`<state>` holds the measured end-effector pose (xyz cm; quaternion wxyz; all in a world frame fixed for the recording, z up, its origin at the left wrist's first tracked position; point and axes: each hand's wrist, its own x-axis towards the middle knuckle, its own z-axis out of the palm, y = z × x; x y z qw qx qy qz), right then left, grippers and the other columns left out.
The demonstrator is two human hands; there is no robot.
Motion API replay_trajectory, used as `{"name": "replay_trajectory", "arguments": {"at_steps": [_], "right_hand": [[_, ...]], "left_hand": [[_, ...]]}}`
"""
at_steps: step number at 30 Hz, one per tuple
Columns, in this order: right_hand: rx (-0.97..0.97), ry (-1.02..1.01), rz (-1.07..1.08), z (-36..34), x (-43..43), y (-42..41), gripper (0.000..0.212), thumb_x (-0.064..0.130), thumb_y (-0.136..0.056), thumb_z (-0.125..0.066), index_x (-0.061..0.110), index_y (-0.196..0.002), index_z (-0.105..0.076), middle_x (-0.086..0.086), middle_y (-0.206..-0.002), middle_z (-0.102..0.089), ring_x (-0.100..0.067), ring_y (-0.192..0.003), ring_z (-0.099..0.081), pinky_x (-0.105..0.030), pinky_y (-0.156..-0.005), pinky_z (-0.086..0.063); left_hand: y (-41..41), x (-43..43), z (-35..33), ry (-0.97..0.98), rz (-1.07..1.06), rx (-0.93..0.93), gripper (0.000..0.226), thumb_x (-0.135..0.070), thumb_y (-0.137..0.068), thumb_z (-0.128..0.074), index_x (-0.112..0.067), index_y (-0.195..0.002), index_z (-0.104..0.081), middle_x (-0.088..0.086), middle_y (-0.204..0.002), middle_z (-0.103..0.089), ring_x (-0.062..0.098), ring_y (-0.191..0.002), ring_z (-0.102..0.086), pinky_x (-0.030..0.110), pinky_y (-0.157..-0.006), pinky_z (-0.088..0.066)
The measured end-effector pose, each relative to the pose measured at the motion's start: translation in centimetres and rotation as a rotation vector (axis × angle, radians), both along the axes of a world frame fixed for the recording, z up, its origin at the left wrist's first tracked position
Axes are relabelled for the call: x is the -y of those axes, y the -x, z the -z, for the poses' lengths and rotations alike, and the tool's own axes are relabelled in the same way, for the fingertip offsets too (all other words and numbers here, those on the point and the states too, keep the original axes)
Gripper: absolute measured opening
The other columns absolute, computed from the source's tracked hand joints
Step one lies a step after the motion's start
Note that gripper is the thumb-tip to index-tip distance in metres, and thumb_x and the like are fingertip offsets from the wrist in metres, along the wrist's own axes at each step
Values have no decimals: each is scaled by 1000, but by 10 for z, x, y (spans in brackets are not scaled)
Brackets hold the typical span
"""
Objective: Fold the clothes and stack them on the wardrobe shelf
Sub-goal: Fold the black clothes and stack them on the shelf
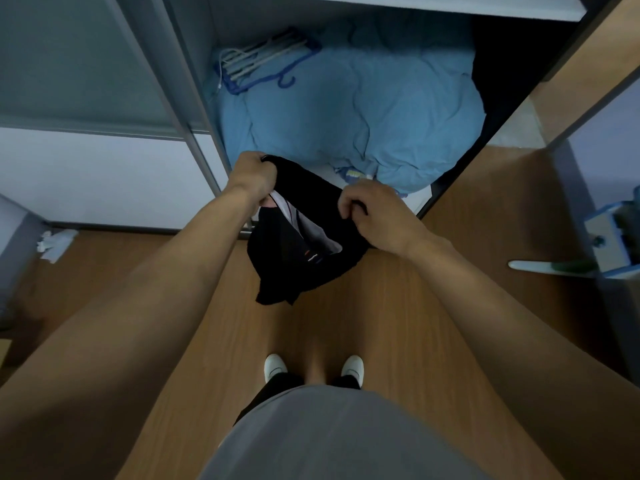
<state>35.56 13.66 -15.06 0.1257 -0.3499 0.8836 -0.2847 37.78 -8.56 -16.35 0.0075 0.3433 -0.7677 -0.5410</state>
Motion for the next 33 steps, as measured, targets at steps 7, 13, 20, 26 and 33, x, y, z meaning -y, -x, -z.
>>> {"name": "replay_trajectory", "arguments": {"at_steps": [7,13,20,26,33], "right_hand": [[-5,-90,243,10,24,-16,63,65,-86,-52,19,-129,-56,-4,-130,-51,-21,-119,-52,-42,-96,-44],[-293,-173,268,22,28,-6,53,44,-87,-64,14,-131,-54,-8,-128,-51,-26,-120,-49,-39,-96,-42],[-148,77,285,-3,19,26,25,9,-83,-62,13,-104,-75,-11,-102,-67,-26,-101,-58,-32,-84,-44],[71,304,261,-46,18,45,35,-9,-81,-56,8,-103,-77,-4,-98,-66,-16,-94,-62,-19,-84,-47],[202,252,-35,-75,10,37,46,-20,-73,-51,15,-90,-75,5,-95,-68,0,-86,-62,-10,-83,-47]], "left_hand": [[5,-15,-16,-156,-173,-57,27,0,-89,-36,-10,-85,-62,15,-79,-67,25,-57,-67,26,-42,-52],[7,-24,-30,-401,-251,-79,22,0,-93,-40,-2,-104,-59,17,-83,-69,27,-61,-71,33,-50,-59],[0,-9,-37,-597,-143,-81,20,-11,-97,-42,-10,-112,-55,11,-98,-69,26,-86,-73,39,-80,-60],[-16,3,-15,-378,171,-267,43,-38,-82,-75,-27,-121,-59,-1,-119,-65,11,-110,-64,29,-85,-53],[-11,1,-6,-474,255,-384,31,-17,-70,-88,-24,-98,-78,1,-105,-77,15,-102,-71,20,-82,-55]]}}
